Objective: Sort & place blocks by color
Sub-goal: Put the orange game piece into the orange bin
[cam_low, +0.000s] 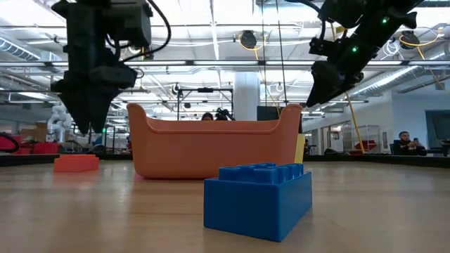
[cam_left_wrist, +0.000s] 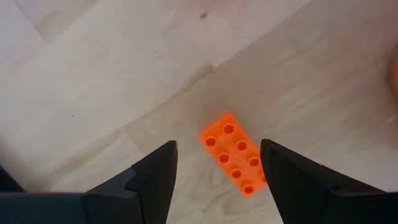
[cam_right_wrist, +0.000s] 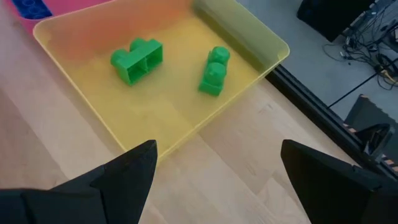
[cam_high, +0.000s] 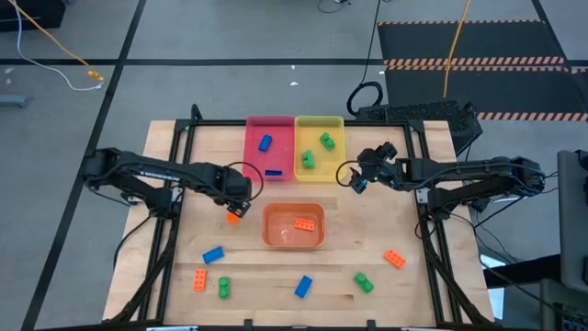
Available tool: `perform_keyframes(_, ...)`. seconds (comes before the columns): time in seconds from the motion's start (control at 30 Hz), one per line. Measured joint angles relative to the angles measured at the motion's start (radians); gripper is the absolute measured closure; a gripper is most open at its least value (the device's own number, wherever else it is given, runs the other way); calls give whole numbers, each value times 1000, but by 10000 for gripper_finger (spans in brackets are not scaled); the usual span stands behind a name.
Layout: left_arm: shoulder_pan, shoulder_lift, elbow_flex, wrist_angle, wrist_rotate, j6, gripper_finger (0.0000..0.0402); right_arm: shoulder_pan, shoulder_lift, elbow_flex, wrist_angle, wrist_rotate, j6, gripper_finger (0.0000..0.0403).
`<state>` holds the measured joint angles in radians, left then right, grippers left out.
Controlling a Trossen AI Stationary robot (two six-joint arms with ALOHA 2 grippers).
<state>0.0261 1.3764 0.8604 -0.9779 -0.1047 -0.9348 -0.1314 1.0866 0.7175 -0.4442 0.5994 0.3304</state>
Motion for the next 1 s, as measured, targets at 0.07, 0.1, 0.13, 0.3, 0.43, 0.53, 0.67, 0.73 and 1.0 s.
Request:
perform_keyframes(0.07,0,29,0,-4,3,-8,172,0,0,-12,-5,-2,7,64)
perform_keyframes(0.1,-2,42,0,-8,13,-11,172,0,0,-17,-4,-3,13,64)
perform_keyframes(0.13,-4,56,0,-9,26,-13,172,0,0,-24,-1,-7,16,64)
perform_keyframes(0.3,-24,87,0,-2,63,-33,172,0,0,-46,-3,-28,17,64)
perform_keyframes(0.43,-50,88,0,14,78,-79,171,0,0,-46,27,-27,-28,64)
perform_keyframes(0.53,-74,88,0,37,79,-121,171,-5,0,-46,68,-27,-77,64)
perform_keyframes(0.67,-91,91,0,56,63,-170,171,-22,0,-46,109,-26,-125,64)
perform_keyframes(0.73,-94,91,0,43,46,-191,171,-31,0,-46,110,-27,-135,64)
perform_keyframes(1.0,-94,91,-29,50,21,-216,157,-40,0,-47,118,-28,-160,64)
